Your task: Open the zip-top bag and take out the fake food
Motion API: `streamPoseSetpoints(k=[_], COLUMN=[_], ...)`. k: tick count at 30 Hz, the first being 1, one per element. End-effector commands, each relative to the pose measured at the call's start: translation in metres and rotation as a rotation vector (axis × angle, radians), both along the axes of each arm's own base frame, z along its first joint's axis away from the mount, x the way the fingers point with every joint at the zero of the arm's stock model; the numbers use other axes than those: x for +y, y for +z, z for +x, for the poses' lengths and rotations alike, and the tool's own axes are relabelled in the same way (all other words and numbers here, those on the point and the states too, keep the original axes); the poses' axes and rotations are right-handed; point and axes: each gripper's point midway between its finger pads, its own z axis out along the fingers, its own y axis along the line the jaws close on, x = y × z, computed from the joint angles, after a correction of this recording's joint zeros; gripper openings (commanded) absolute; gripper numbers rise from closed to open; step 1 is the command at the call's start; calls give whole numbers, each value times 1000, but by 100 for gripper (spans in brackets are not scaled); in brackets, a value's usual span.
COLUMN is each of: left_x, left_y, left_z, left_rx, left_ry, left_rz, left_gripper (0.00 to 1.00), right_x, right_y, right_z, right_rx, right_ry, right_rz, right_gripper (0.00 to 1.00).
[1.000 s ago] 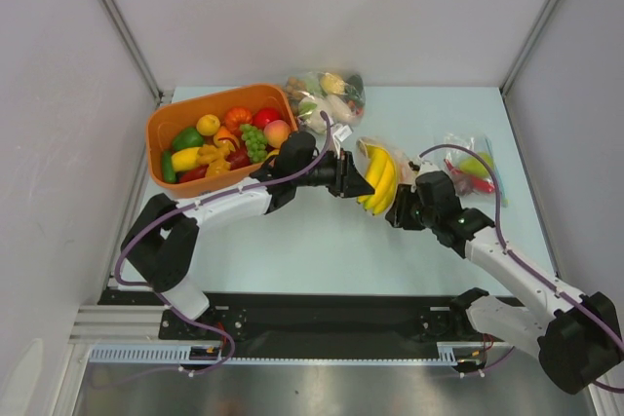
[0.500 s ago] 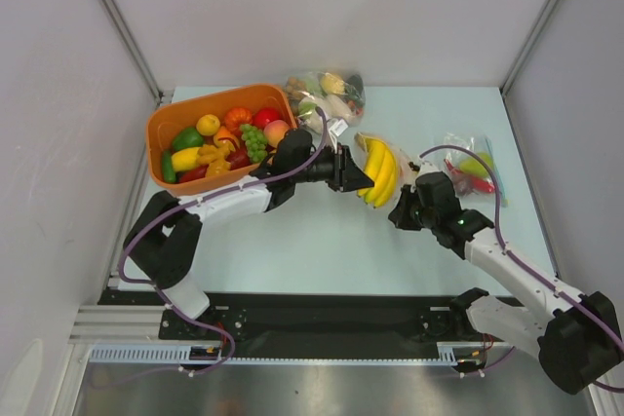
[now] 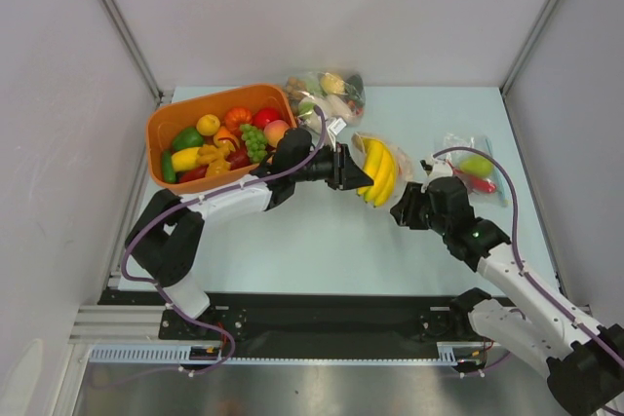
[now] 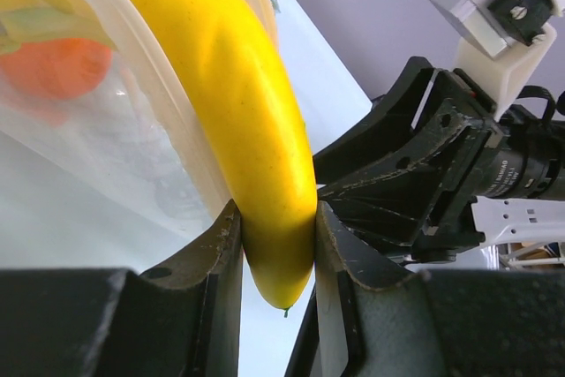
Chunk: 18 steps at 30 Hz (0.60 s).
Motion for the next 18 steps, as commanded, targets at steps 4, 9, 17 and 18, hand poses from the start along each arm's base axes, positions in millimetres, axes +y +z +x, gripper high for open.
streamPoseSetpoints(k=[4,9,17,18], left_x=[-3,-3,-1,-2], left_y=[32,30,29,29], left_z=[2,-1,-7,-7], left_rx=[-24,-15,10,10], left_ry=[-5,-11,-19,-23], left_rz=[-83,-84,-110,-113], left_gripper=[0,0,0,0], right_x=[1,5,1,0], right_y=[2,0,-15,-19], right_z=[16,24,36,37], right_rx=[-36,-56,-64,-62], right_ry=[-22,-19,-54,-57], right_rz=[-21,-11,-55,-63], right_gripper=[44,45,46,46])
